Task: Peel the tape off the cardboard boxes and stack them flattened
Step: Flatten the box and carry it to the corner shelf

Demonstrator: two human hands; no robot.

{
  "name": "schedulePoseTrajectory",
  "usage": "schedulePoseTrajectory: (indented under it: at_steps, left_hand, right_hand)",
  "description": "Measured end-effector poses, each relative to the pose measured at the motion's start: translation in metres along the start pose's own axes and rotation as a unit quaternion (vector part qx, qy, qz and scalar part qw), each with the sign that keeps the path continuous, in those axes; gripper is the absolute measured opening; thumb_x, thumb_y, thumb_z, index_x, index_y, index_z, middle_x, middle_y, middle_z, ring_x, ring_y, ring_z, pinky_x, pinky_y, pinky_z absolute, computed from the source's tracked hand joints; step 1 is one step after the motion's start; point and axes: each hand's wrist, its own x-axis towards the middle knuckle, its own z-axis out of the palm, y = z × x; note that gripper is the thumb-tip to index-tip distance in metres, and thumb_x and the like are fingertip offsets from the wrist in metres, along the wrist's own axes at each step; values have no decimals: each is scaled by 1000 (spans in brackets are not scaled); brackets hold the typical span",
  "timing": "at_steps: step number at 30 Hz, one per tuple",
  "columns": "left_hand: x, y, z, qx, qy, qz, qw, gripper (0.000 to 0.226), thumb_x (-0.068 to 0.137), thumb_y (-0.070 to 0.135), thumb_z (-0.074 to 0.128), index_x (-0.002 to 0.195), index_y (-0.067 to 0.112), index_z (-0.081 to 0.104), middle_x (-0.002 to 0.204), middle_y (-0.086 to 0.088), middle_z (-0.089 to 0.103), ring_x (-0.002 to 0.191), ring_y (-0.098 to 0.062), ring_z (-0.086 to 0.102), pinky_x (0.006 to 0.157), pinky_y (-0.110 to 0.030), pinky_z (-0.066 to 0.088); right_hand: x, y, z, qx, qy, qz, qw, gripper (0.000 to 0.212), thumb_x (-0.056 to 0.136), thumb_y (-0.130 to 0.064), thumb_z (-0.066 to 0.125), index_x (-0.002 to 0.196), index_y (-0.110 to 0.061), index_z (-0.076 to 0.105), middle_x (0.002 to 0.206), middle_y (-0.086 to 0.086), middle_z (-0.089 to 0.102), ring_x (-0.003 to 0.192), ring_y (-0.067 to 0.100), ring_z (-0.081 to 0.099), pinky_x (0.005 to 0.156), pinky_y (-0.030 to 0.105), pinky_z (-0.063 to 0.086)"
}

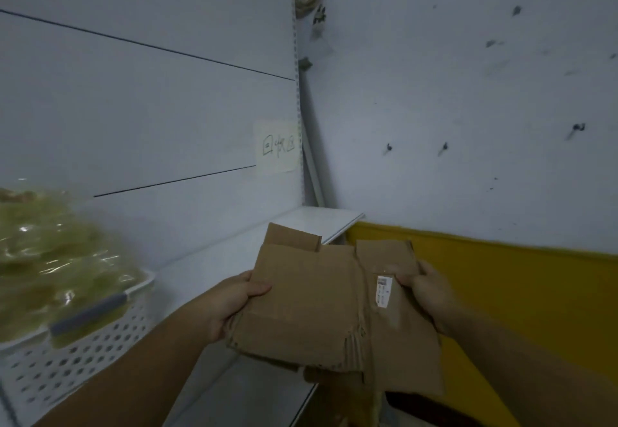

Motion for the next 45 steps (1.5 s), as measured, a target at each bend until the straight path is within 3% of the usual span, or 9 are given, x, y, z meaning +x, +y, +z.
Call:
schedulePoseTrajectory:
  at_steps: [8, 12, 16, 22, 26, 31, 36, 41, 45]
  left_hand:
    - [117, 13, 31, -62, -30, -39, 997, 28, 87, 26, 60, 100, 2, 67, 88, -18, 74, 78, -32, 69, 67, -37, 53]
    - [164, 12, 52, -213, -70, -9, 975, 39, 89, 30, 49, 75, 4, 75, 71, -12, 72, 61, -25, 70, 53, -31, 55]
    - [209, 14, 83, -322, -105, 23, 940, 52, 91, 50, 39, 80, 13, 75, 88, -10, 74, 81, -24, 72, 66, -35, 56]
    - [261, 26, 148, -405, -83, 30, 910, 92, 62, 86, 41, 121, 18, 60, 121, -13, 65, 108, -37, 62, 86, -50, 51]
    - [286, 27, 184, -353, -8, 58, 934, 67, 73, 56, 62, 129, 20, 55, 117, -9, 68, 107, -32, 63, 92, -47, 48]
    - [317, 31, 183, -297, 130, 33, 945, 42, 83, 15, 67, 123, 15, 56, 91, -10, 74, 72, -28, 72, 50, -36, 56]
    - [360, 51, 150, -297, 196, 56, 933, 37, 88, 2, 55, 123, 13, 55, 100, -10, 69, 83, -28, 68, 55, -35, 57]
    - [412, 76, 97, -285, 236, 57, 927, 32, 88, -2, 55, 118, 9, 55, 96, -13, 68, 79, -27, 67, 47, -33, 57]
    - [454, 93, 62, -252, 257, 42, 932, 31, 86, -1, 57, 116, 6, 55, 100, -14, 67, 84, -30, 66, 59, -39, 54]
  right_hand:
    - [89, -4, -22, -15, 83, -27, 996, 21, 92, -17, 55, 112, -25, 53, 89, -7, 62, 77, 16, 64, 53, 25, 49]
    - [126, 8, -42, 42, 118, -8, 992, 29, 93, -20, 54, 122, -21, 50, 94, -1, 62, 78, 18, 63, 52, 27, 48]
    - [171, 15, -61, 104, 136, 3, 985, 22, 94, -18, 53, 115, -22, 50, 91, -1, 64, 77, 21, 65, 49, 29, 49]
    - [242, 8, -85, 180, 132, -18, 975, 17, 93, -21, 53, 108, -26, 46, 94, 0, 61, 81, 21, 63, 52, 30, 49]
    - [288, 12, -87, 195, 112, -19, 974, 24, 94, -23, 53, 114, -27, 42, 94, -1, 58, 82, 20, 61, 56, 32, 49]
    - [334, 13, -62, 185, 42, 11, 982, 40, 92, -23, 57, 127, -18, 39, 102, 6, 57, 86, 25, 59, 70, 40, 50]
    - [391, 1, -42, 186, -77, 44, 978, 52, 77, -11, 70, 125, -8, 50, 101, 8, 64, 89, 30, 64, 80, 45, 54]
    - [452, 0, -10, 171, -110, 11, 979, 32, 78, -15, 70, 108, -13, 58, 96, 9, 66, 85, 30, 65, 72, 44, 55]
    - [511, -7, 4, 76, -131, -30, 988, 21, 83, -19, 67, 99, -7, 60, 61, 6, 63, 59, 21, 60, 65, 38, 51]
